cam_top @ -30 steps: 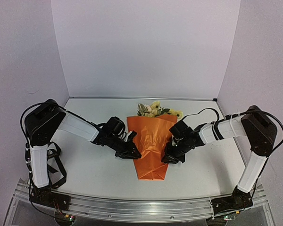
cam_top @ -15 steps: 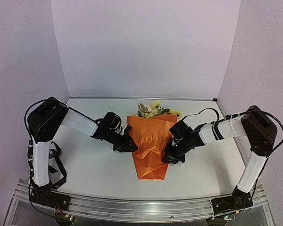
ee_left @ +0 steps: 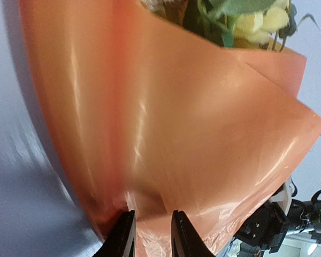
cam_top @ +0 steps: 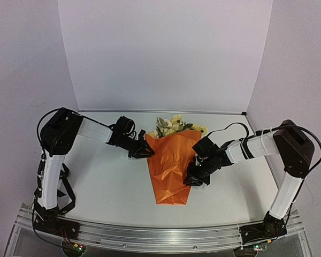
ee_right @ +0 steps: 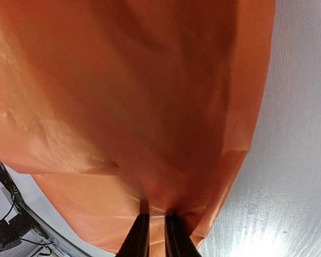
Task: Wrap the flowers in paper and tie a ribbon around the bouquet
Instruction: Press the fold line on the folded wrapping paper.
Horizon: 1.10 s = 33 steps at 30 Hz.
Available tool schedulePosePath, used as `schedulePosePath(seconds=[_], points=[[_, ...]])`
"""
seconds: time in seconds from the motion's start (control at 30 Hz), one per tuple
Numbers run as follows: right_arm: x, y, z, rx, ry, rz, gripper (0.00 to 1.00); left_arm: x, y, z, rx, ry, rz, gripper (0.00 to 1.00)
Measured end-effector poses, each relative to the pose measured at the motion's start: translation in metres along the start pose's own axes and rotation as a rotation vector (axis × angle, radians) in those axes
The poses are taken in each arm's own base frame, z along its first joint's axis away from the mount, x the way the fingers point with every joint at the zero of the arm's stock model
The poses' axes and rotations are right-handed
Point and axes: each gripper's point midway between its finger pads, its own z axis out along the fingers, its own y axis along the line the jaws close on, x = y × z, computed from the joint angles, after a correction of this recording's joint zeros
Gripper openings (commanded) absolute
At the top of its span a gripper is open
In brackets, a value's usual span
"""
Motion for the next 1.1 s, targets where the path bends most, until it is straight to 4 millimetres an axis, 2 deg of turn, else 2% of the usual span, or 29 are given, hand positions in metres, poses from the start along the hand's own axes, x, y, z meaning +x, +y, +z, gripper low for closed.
schedulePosePath(seconds=[0.17, 0.43, 0.6, 0.73, 0.8, 0.9, 1.1], points=[[0.0, 0.0, 0.0, -0.005, 0.006, 0.005, 0.13, -0.038, 0.01, -0.004, 0.01, -0.043, -0.007, 0.25], [-0.001, -0.001, 0.0, -0.017, 0.017, 0.012, 0.14, -0.107, 0.034, -0.022, 0.019, -0.127, -0.013, 0.25], [-0.001, 0.0, -0.002, -0.022, 0.024, 0.017, 0.15, -0.132, 0.044, -0.041, -0.008, -0.154, -0.019, 0.29], [-0.002, -0.003, -0.006, 0.008, 0.037, 0.021, 0.18, -0.149, 0.036, -0.057, -0.019, -0.189, 0.013, 0.36], [-0.004, 0.0, -0.011, 0.024, 0.045, 0.013, 0.21, -0.148, 0.028, -0.068, -0.036, -0.203, 0.017, 0.43], [-0.009, 0.012, -0.022, 0.025, 0.043, -0.017, 0.29, -0.135, 0.009, -0.093, -0.062, -0.232, 0.025, 0.51], [-0.015, 0.036, -0.059, -0.004, -0.003, -0.102, 0.44, -0.078, -0.037, -0.172, -0.088, -0.351, 0.029, 0.58]])
